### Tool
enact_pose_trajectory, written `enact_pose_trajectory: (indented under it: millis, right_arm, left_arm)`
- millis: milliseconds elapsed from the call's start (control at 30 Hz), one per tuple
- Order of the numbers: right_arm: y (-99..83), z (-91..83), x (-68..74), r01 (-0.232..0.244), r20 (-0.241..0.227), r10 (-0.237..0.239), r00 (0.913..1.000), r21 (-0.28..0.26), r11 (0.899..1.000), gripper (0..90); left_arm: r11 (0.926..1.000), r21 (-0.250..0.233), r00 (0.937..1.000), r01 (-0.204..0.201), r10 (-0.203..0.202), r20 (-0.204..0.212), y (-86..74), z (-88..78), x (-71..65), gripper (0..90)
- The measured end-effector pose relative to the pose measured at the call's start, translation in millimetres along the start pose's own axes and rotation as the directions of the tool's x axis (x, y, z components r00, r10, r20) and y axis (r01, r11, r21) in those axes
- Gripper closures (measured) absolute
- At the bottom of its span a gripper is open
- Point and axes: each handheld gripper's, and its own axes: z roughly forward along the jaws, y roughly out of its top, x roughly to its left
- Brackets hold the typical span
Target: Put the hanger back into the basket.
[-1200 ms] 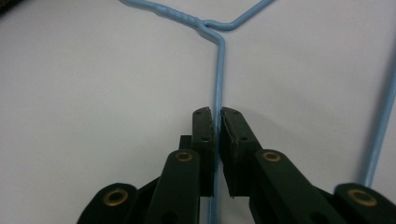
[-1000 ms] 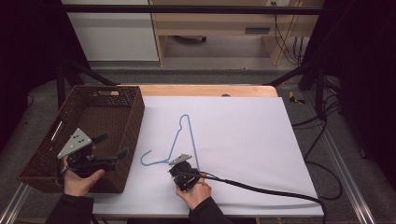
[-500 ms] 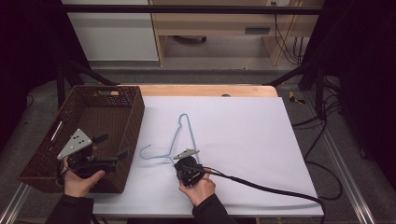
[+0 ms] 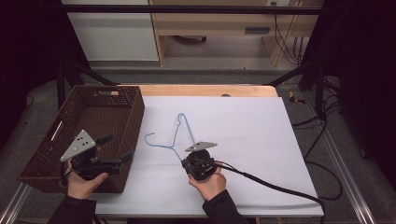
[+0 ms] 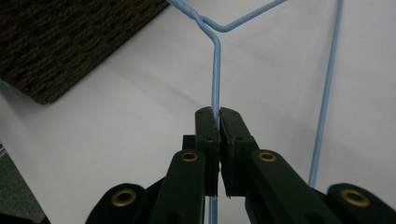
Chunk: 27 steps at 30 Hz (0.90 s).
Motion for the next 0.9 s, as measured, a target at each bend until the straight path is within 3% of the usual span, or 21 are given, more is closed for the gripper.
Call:
enact_pose_trajectory:
  millis: [233,467,700,800,900]
  right_arm:
    - [1.7,-15.1,-9.4,-0.018,-0.017,0.017,0.9997,-0.037,0.999,87.6]
    - [0.6,-22.8,-15.8,-0.017,-0.026,0.016,0.9995,-0.058,0.998,87.7]
    - [-1.6,-28.4,-18.1,-0.034,-0.034,0.032,0.9989,-0.064,0.997,87.7]
    - [-3.1,-30.8,-19.1,-0.027,-0.031,0.025,0.9992,-0.069,0.997,87.7]
    - [-3.8,-31.3,-19.2,-0.022,-0.032,0.020,0.9993,-0.073,0.997,87.7]
  left_arm:
    - [1.0000,0.008,0.9991,-0.002,0.002,0.043,-0.2,11.5,-17.0,5.6]
    - [0.9989,0.046,0.9959,-0.008,0.004,0.091,-3.9,34.6,-35.2,6.9]
    - [0.9935,0.113,0.9902,0.012,-0.028,0.137,-11.7,68.1,-37.9,12.1]
    - [0.9931,0.111,0.9859,0.038,-0.055,0.158,-11.1,84.1,-36.8,17.8]
    - [0.9937,0.102,0.9855,0.045,-0.061,0.159,-10.3,90.3,-37.3,21.2]
